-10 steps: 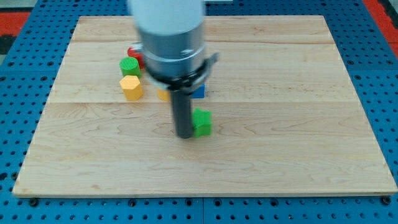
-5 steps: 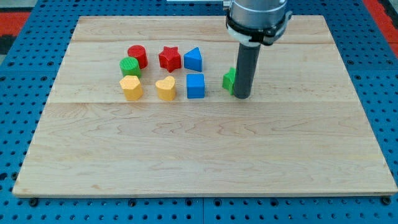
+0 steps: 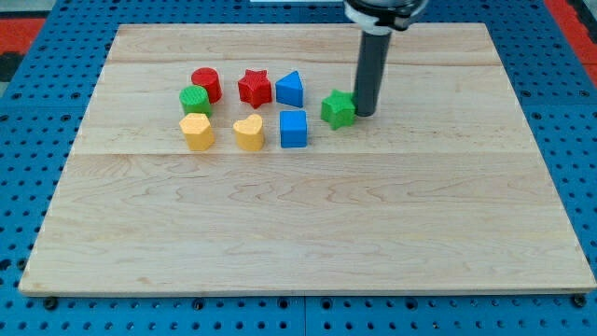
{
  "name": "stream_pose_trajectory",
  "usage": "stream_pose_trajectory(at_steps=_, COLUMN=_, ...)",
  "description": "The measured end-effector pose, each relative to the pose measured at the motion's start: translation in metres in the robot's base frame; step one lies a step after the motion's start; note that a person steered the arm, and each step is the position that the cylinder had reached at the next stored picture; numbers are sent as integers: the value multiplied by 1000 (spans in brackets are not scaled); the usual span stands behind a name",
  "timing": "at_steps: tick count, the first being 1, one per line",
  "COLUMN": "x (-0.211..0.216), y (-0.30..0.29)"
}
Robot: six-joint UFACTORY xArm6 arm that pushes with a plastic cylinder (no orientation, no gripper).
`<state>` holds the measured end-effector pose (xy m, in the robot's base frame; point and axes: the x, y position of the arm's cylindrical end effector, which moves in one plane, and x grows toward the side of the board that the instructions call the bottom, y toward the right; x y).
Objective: Push the green star into the blue blocks
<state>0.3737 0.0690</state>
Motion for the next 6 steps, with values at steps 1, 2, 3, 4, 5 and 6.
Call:
stream_pose_trajectory(at_steps=1, x=0, y=-17)
stream_pose_trajectory(at_steps=2, x=0, y=-19)
stream_pose_trajectory(at_steps=3, x=0, y=-24)
stream_pose_trajectory(at_steps=4, x=0, y=-31)
stream_pose_trajectory(at_steps=5, x=0, y=-31)
stream_pose_trajectory(at_steps=6, x=0, y=-31)
